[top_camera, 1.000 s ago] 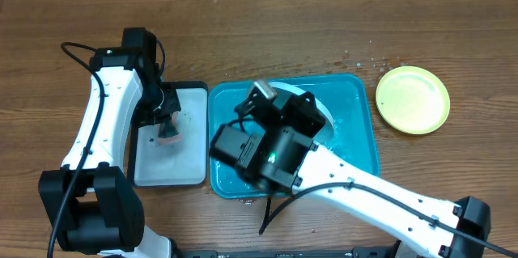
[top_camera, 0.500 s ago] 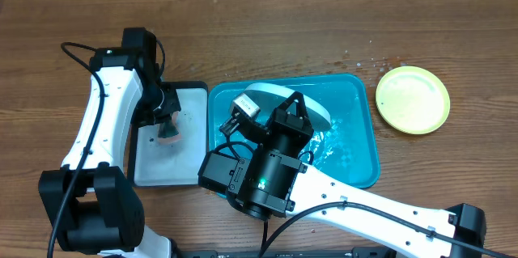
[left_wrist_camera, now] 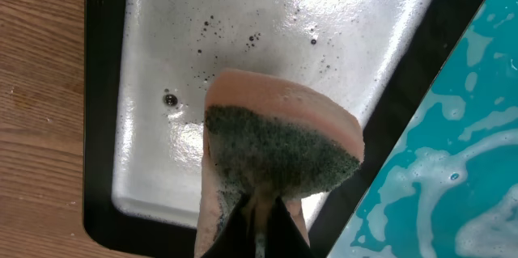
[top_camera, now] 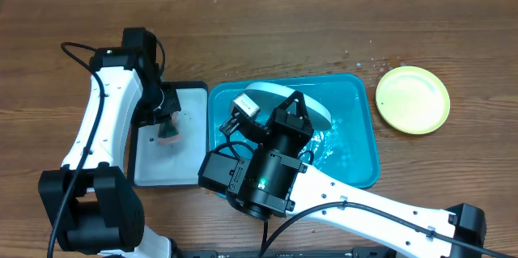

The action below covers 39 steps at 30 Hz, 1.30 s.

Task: Clean dirty plates on tray and stack at the side

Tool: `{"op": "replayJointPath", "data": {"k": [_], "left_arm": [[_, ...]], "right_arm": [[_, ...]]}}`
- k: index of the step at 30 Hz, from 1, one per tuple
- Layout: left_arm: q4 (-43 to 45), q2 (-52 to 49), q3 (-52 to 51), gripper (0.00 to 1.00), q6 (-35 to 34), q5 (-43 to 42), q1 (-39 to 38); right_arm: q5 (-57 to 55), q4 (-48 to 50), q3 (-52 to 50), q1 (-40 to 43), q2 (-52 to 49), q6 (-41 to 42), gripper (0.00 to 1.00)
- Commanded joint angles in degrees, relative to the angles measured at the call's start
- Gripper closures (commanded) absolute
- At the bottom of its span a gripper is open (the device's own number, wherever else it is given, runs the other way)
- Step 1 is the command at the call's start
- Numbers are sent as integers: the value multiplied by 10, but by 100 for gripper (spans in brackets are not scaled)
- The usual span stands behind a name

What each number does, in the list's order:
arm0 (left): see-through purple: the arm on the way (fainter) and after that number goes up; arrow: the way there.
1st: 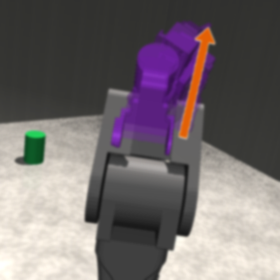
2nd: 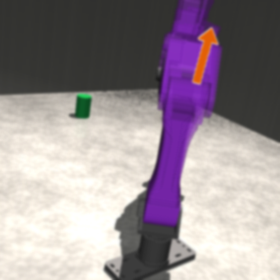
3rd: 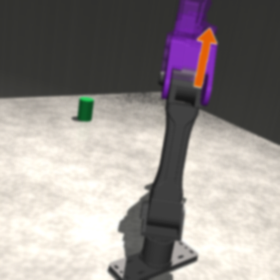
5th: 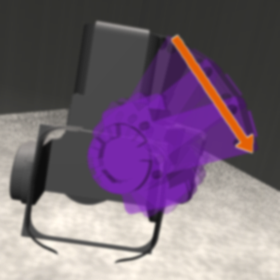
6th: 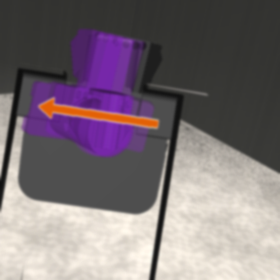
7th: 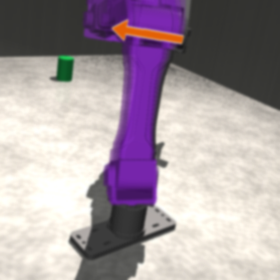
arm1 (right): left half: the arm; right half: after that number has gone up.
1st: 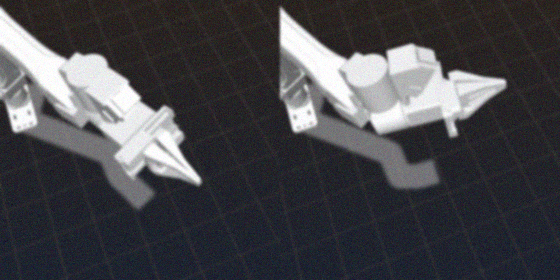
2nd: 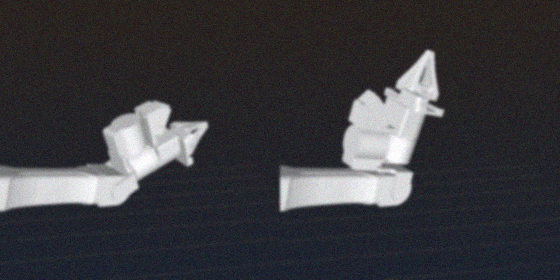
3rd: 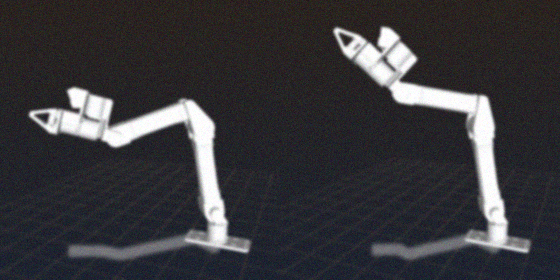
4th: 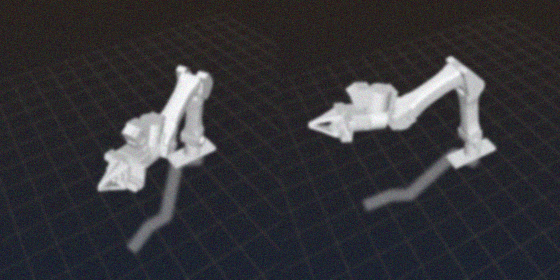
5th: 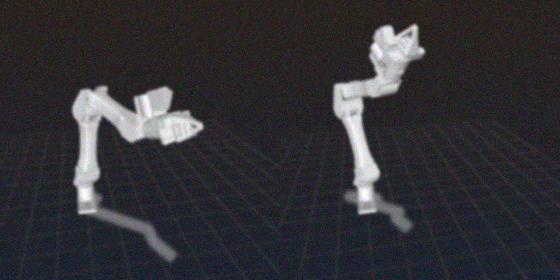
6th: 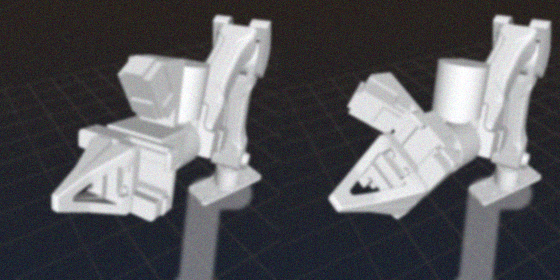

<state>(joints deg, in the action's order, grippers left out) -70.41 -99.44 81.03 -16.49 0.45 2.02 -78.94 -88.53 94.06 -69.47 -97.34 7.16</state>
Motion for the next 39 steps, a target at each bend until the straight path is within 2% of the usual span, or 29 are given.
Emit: {"op": "replayJointPath", "data": {"k": [1, 30, 39], "left_arm": [[2, -3, 0, 96, 2, -7, 3], [2, -3, 0, 96, 2, -7, 3], [2, -3, 0, 96, 2, -7, 3]], "right_arm": [[-23, 1, 16, -3, 18, 0, 96], [-22, 1, 16, -3, 18, 0, 96], [68, 17, 16, -11, 18, 17, 96]]}}
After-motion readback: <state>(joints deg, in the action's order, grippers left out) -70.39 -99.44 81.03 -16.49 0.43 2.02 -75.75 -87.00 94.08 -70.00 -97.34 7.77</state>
